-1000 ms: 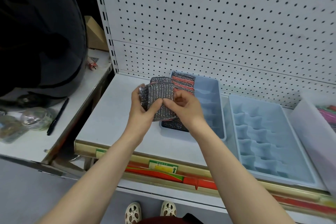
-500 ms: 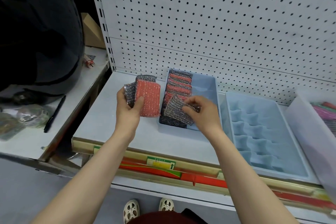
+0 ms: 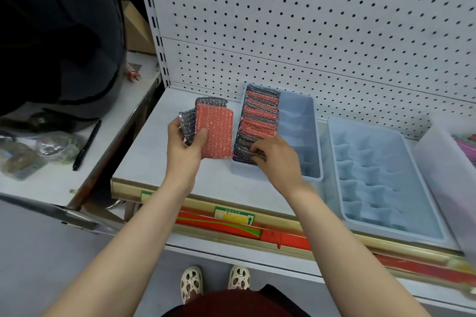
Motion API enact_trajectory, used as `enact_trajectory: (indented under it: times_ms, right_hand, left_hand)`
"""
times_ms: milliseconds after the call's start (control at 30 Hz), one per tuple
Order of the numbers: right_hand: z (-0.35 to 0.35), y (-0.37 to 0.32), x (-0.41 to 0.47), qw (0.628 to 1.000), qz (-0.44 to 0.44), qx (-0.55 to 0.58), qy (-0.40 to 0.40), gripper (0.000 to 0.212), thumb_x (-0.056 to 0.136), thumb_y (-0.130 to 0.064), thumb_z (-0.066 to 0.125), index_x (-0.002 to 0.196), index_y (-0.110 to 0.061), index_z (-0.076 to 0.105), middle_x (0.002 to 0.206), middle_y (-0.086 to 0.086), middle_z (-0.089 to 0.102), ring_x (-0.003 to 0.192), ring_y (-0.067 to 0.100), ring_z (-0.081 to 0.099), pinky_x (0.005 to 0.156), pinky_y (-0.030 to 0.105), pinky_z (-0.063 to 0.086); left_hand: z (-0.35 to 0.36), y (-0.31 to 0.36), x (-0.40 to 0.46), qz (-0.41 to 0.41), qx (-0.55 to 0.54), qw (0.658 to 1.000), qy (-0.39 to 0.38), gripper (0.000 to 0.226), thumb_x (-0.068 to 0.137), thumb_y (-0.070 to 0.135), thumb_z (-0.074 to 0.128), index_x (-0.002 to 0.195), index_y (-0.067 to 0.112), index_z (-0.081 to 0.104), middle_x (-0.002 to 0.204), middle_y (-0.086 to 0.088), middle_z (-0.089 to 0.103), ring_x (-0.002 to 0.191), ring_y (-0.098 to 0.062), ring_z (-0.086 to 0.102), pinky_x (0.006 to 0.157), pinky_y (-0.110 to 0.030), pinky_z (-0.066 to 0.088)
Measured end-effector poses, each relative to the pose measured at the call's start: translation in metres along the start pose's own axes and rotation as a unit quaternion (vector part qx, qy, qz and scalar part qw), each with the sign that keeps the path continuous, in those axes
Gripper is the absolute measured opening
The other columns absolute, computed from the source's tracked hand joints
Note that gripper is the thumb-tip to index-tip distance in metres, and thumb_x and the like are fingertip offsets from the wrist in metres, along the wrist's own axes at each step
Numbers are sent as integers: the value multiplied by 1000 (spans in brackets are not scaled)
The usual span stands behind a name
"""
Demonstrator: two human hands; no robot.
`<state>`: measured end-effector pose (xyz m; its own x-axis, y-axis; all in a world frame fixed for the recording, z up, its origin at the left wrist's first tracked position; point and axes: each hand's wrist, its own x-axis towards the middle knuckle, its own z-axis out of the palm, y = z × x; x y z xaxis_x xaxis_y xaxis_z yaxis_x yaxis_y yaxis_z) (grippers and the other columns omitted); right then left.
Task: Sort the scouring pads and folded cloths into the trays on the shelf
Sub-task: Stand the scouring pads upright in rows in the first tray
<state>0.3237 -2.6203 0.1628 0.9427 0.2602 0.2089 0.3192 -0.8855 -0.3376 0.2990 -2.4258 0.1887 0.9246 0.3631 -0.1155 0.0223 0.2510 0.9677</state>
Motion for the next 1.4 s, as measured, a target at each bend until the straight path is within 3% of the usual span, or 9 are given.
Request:
enact_trajectory:
  times_ms: [233,367,500,633,767,900,1000,1133,1400]
  right_hand:
    - [-34,-47,10,929,160,335,-12,23,85,-42,72,97,-22,71,88,-15,70,81,-2,63,73,14,52]
    - [-35,-47,11,880,178,439,-11,21,83,-20,77,102,-16,69,97,-2,75,88,13,71,83,38,59]
    - [-35,-32,10,856,181,484,-16,28,91,-14,68,117,-20,62,107,0,74,100,16,70,92,43,56]
    - [-39,-6,6,894,227,386,1,39,92,-33,60,130,-24,56,118,-3,68,108,17,64,95,42,52]
    - [-52,11,-5,951,166,261,14,22,92,-19,65,114,-19,66,89,-11,64,81,12,60,76,29,48]
    - [-55,0,-10,994,51,96,-2,31,92,-13,64,123,-15,65,110,2,70,103,24,58,83,31,41]
    - [-55,-6,-5,1000,-13,15,20,29,89,-7,63,117,-14,69,109,6,70,103,31,56,78,39,46]
    - [-32,-11,1,990,-12,-112,-83,26,87,0,55,103,-13,70,97,7,66,98,30,56,65,35,41]
    - [-19,-16,14,996,9,-25,-81,10,86,-15,67,93,-18,74,93,2,72,87,26,63,72,36,49]
  left_hand:
    - [5,-3,-7,4,7,998,-56,53,94,9,62,136,31,39,120,5,63,102,-12,65,88,-46,56]
    - [14,2,-9,2,-25,996,-91,47,95,9,59,132,34,42,120,2,62,96,-6,66,74,-32,57]
    - [17,4,-6,1,-30,997,-75,35,97,9,54,128,22,46,116,3,61,103,-17,62,73,-31,58]
    - [11,0,-1,-7,-28,999,-40,31,97,4,53,126,13,46,118,-2,58,112,-34,61,74,-37,61]
    - [5,-1,1,0,6,1000,-8,28,98,11,54,124,17,45,115,-1,59,102,-28,63,61,-30,60]
    - [3,-4,1,16,43,999,15,27,98,18,55,124,19,45,111,1,60,96,-21,64,55,-27,58]
    - [0,-7,2,25,68,997,25,31,98,21,56,127,19,45,106,4,65,91,-19,66,58,-27,56]
    - [-4,-8,3,31,79,996,24,30,95,20,61,123,21,49,97,7,70,91,-17,66,78,-34,54]
    - [-5,-5,2,2,27,1000,-7,30,95,11,59,123,16,51,106,1,68,98,-17,66,86,-37,56]
